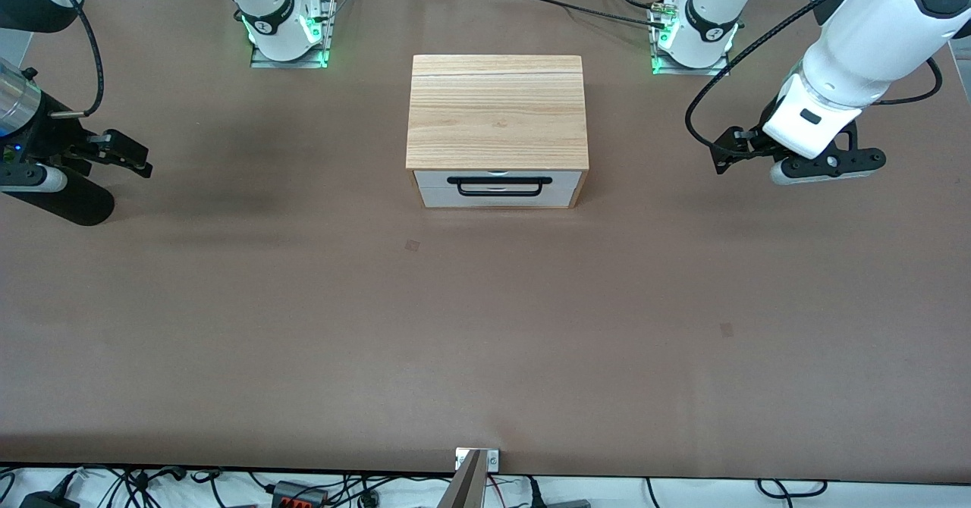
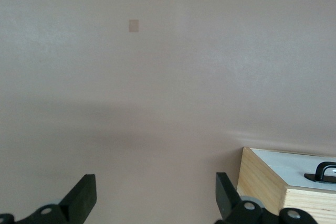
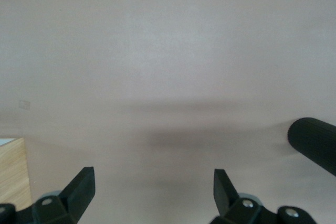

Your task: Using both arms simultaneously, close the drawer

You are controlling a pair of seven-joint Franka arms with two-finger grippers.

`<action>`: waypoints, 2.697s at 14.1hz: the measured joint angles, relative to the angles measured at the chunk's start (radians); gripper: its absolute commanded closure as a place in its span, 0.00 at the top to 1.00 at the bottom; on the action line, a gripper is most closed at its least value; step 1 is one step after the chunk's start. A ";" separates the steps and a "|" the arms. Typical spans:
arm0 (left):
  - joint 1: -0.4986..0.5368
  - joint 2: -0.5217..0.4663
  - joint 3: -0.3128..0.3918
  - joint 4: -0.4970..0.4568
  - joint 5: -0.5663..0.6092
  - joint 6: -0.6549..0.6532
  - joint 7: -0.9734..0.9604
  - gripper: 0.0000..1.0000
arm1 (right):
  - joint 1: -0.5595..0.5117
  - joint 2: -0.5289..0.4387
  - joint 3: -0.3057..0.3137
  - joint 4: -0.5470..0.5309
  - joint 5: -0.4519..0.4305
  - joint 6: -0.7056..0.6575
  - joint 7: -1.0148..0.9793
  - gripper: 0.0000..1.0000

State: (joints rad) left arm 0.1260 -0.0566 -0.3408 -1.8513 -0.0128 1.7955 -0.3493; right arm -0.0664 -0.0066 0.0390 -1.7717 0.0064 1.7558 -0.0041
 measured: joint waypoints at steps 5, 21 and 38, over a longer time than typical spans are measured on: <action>0.000 0.038 0.000 0.072 0.000 -0.082 0.000 1.00 | -0.005 -0.001 0.000 0.000 0.039 -0.016 0.059 1.00; 0.005 0.136 0.005 0.204 -0.001 -0.196 0.000 1.00 | 0.003 -0.003 0.005 0.016 0.039 -0.040 0.062 1.00; -0.243 0.137 0.252 0.216 -0.013 -0.196 0.001 1.00 | 0.003 -0.003 0.006 0.016 0.039 -0.040 0.062 1.00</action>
State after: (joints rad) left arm -0.1172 0.0803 -0.0888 -1.6357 -0.0257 1.5999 -0.3483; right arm -0.0632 -0.0095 0.0448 -1.7559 0.0457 1.7156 0.0581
